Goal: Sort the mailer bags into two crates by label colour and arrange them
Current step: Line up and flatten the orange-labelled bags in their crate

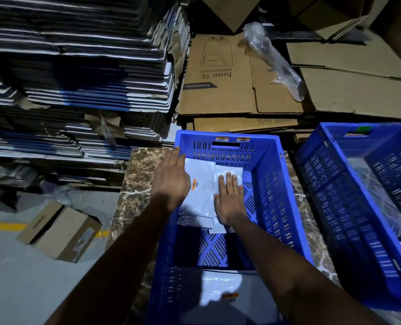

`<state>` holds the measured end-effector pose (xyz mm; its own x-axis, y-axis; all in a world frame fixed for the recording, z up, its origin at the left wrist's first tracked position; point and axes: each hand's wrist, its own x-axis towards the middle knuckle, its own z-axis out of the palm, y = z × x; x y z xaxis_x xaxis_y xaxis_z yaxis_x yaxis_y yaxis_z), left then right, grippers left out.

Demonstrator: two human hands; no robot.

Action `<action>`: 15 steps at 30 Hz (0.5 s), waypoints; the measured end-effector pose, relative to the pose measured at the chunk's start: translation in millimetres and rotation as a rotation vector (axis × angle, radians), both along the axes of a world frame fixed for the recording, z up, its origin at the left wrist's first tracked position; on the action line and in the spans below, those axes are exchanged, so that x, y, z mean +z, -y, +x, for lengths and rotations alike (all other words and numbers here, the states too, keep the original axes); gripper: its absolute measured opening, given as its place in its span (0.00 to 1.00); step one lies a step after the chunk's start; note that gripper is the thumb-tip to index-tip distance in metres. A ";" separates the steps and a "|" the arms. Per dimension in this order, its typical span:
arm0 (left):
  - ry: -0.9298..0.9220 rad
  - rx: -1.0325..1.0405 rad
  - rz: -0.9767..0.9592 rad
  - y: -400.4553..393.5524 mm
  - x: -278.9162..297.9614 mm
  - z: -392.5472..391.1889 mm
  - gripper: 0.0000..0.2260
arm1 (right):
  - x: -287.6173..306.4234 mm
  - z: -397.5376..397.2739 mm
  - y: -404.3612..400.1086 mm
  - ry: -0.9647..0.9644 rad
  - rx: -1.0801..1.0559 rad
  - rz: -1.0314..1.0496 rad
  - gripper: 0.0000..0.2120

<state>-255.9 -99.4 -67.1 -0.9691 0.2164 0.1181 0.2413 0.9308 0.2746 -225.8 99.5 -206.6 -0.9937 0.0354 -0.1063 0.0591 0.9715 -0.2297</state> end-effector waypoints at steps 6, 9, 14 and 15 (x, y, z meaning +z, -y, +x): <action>-0.025 -0.013 -0.035 -1.6 7.9 4.8 0.26 | 55.9 21.4 -7.9 -0.139 -0.039 -0.086 0.31; -0.007 -0.013 -0.063 -2.8 11.7 4.0 0.26 | 86.0 45.2 -10.6 -0.285 -0.019 -0.144 0.27; -0.020 -0.050 -0.133 -5.1 15.8 13.2 0.26 | 112.3 98.9 -12.8 -0.086 0.177 -0.302 0.22; -0.012 -0.062 -0.150 -4.5 13.5 17.2 0.26 | 114.5 110.9 -12.5 -0.037 0.212 -0.293 0.19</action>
